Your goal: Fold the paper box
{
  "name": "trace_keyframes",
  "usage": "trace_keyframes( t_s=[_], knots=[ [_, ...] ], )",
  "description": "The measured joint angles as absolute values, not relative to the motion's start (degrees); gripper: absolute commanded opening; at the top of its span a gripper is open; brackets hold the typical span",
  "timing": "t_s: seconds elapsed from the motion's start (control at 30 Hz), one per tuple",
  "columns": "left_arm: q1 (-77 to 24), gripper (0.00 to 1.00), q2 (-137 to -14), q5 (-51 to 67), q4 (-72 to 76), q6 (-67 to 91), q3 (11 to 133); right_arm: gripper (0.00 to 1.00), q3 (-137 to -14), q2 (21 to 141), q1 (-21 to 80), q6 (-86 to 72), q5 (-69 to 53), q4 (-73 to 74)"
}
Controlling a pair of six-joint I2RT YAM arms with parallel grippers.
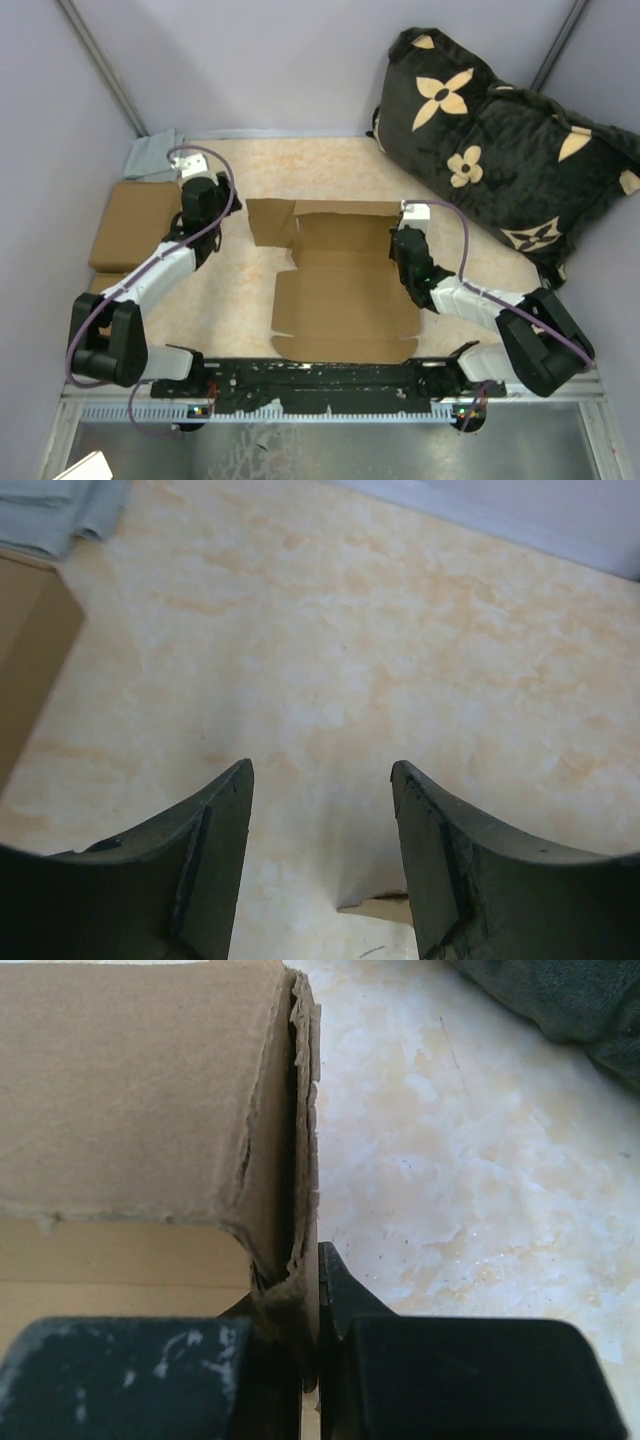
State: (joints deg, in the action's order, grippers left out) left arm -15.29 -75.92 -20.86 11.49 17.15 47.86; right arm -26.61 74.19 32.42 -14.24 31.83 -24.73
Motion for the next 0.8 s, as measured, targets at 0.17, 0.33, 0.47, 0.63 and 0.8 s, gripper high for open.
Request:
trace_keyframes(
  t_s=[0.17,0.33,0.47,0.63,0.8],
  knots=[
    [-13.37,0.64,-77.17,-11.33,19.14,19.62,38.13,0.0,-26.61,72.99,31.9,-14.61,29.61,-22.79],
    [-12.43,0.62,-73.71,-3.16,30.13,22.48,25.47,0.0,-26.63,71.94,31.22,-14.61,27.49,-21.23],
    [-12.36,0.63,-72.25,1.48,35.38,24.14,22.46,0.0,-26.74,71.22,30.94,-14.59,25.96,-19.9],
    [-12.23,0.65,-69.36,-1.04,37.65,24.45,22.0,0.0,-27.44,71.0,30.94,-14.57,24.84,-18.31],
    [-11.18,0.64,-72.84,-4.03,43.68,24.38,21.98,0.0,-27.44,69.73,30.94,-14.55,23.05,-16.58]
  ],
)
